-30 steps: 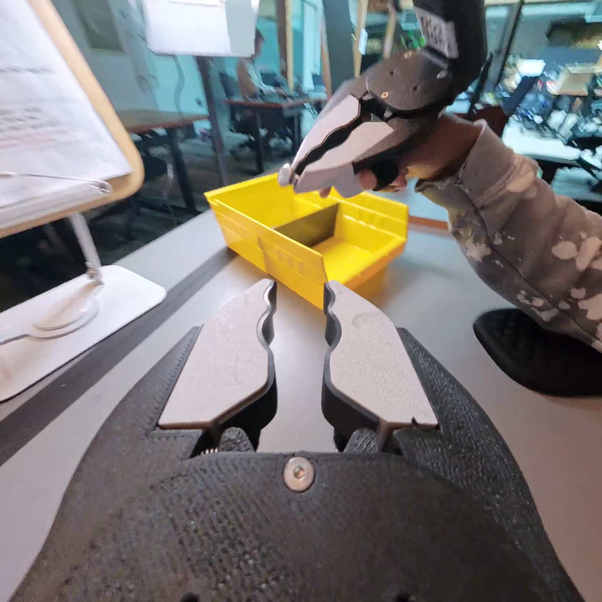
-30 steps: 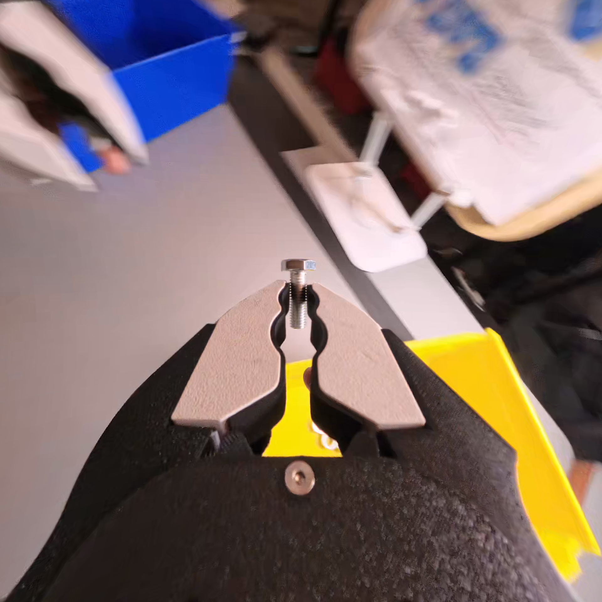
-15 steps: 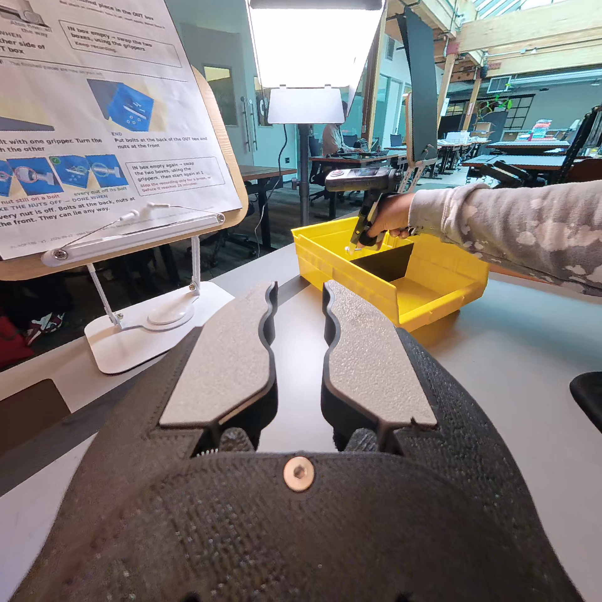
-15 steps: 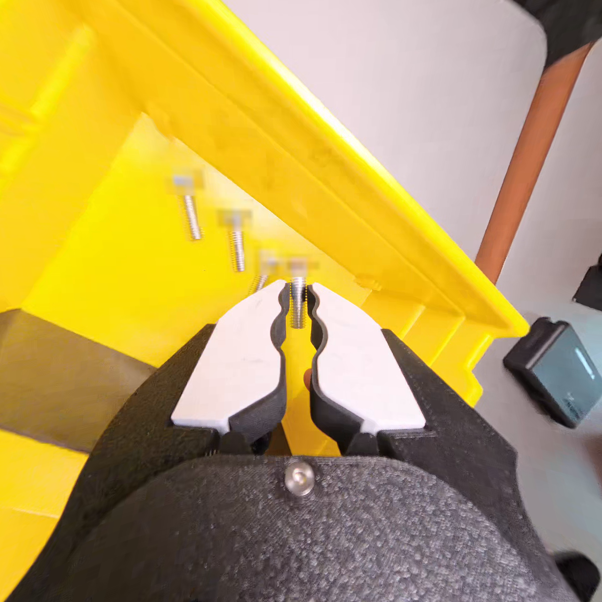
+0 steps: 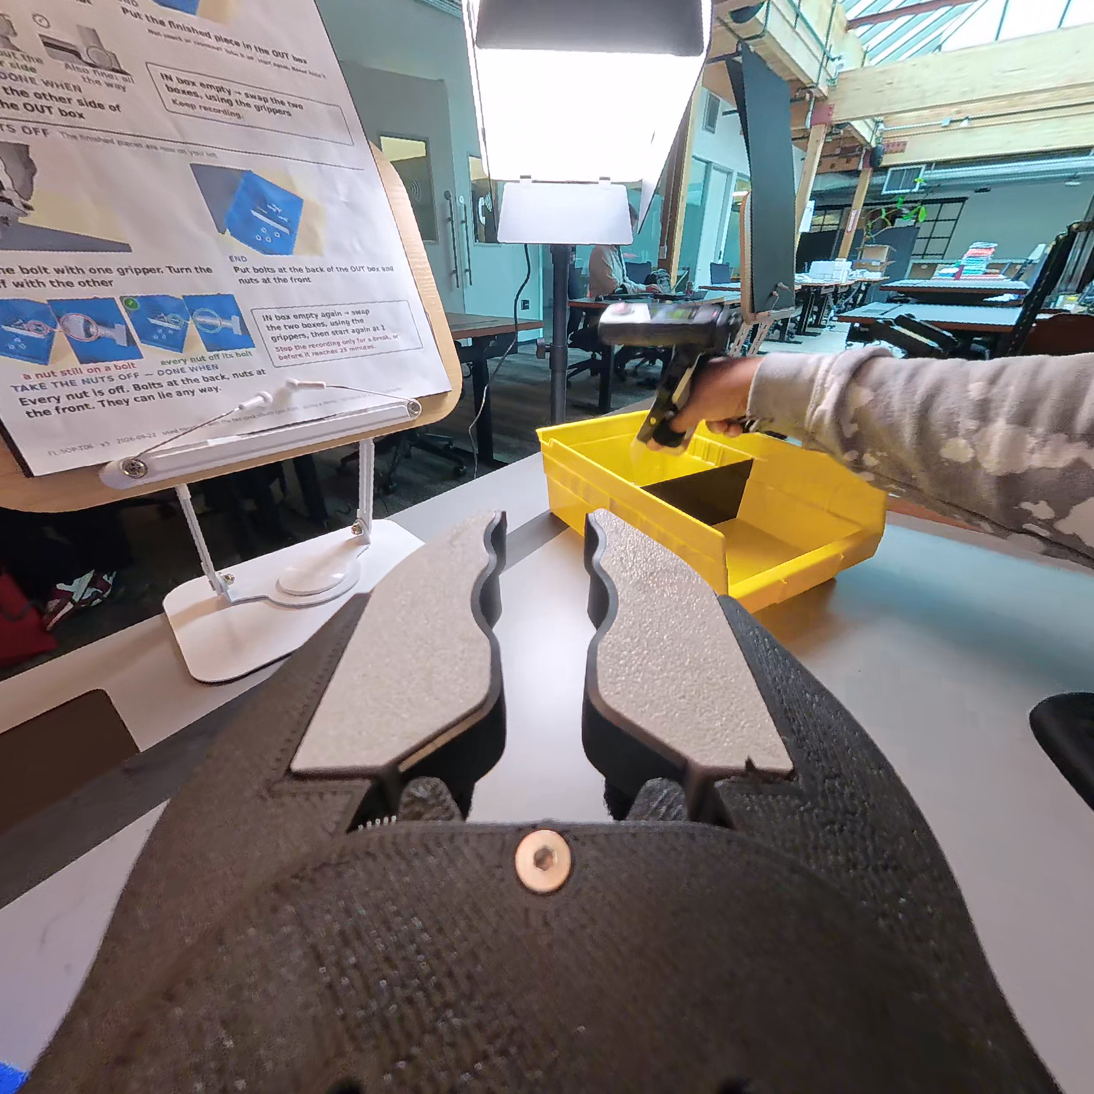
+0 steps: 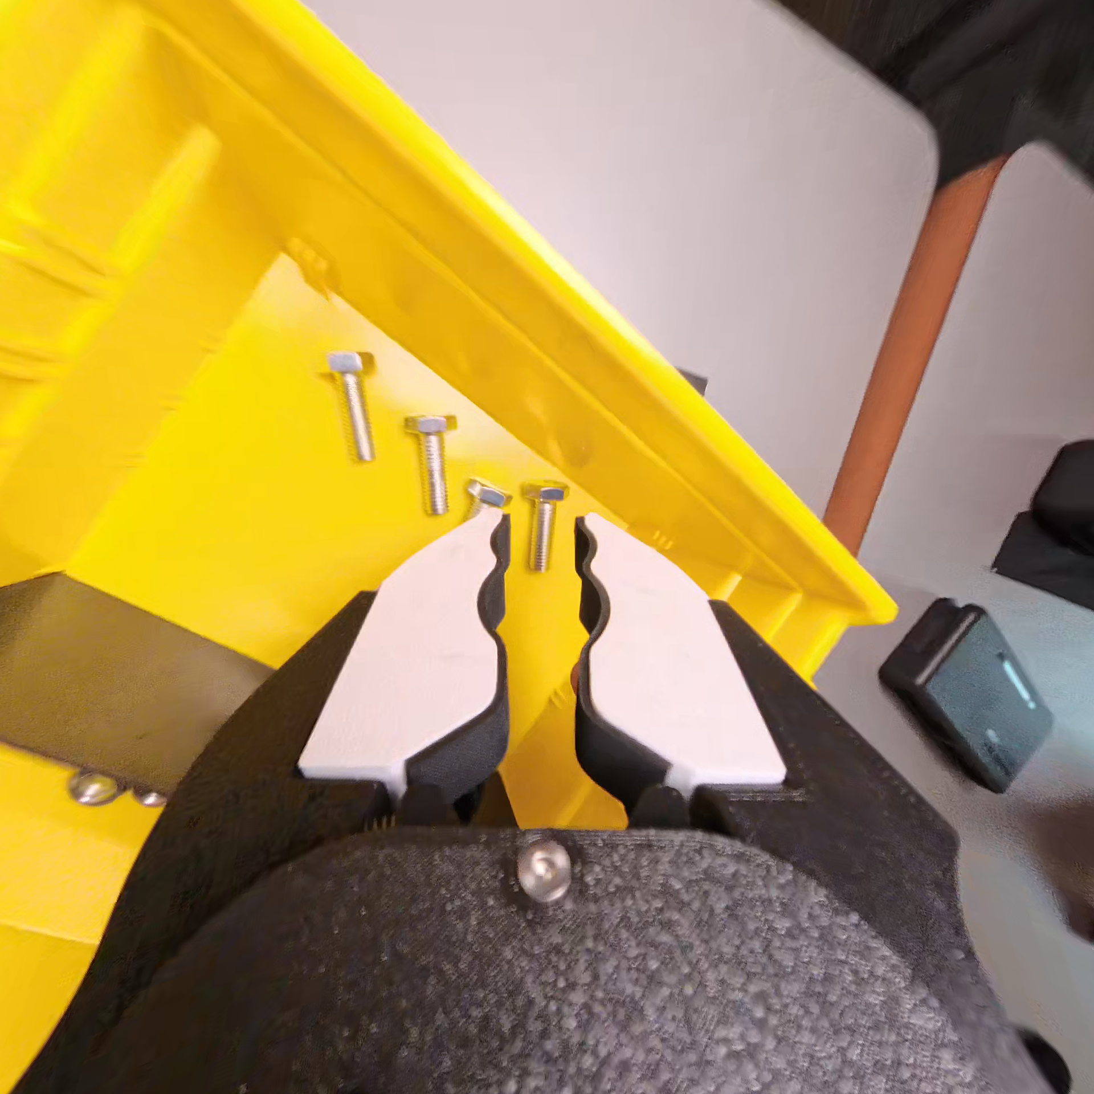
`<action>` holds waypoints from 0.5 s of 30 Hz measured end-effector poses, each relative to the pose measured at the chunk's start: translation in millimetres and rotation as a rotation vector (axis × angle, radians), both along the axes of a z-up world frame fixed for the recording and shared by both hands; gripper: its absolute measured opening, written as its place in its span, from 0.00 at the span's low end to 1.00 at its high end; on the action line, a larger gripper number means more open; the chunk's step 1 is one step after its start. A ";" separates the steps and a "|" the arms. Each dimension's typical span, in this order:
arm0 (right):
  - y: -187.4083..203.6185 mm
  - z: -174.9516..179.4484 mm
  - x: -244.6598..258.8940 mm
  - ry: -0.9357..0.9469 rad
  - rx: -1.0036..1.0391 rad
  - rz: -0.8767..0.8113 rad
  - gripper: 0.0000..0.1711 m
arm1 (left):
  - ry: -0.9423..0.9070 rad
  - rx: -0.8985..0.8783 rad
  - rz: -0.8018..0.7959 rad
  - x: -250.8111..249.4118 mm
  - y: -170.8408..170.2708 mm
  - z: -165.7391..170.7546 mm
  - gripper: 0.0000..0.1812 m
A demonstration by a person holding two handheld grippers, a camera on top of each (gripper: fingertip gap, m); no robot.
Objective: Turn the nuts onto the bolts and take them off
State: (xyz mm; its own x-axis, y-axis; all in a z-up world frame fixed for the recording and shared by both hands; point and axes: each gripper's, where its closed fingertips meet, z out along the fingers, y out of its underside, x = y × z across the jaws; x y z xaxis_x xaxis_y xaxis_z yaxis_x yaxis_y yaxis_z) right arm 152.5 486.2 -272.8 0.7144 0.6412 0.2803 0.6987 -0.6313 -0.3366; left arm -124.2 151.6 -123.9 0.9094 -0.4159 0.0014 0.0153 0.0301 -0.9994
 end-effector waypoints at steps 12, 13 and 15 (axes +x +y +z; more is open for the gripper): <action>-201.7 173.4 -72.9 0.497 0.472 0.727 0.15 | 0.112 0.036 0.039 -30.8 -36.5 51.7 0.15; -217.0 161.1 -68.5 0.448 0.453 0.766 0.15 | 0.142 -0.007 0.031 -38.5 -43.4 50.6 0.15; -242.2 127.1 -58.2 0.345 0.374 0.831 0.17 | 0.220 -0.148 0.015 -54.6 -60.2 33.7 0.16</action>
State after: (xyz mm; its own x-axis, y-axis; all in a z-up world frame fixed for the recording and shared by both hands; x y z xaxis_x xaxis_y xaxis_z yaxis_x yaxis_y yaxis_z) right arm 94.3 243.9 -145.7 0.1555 0.8901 0.4285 0.6987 0.2075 -0.6846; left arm -178.8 91.4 -90.2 0.9006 -0.4122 -0.1376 -0.2026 -0.1183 -0.9721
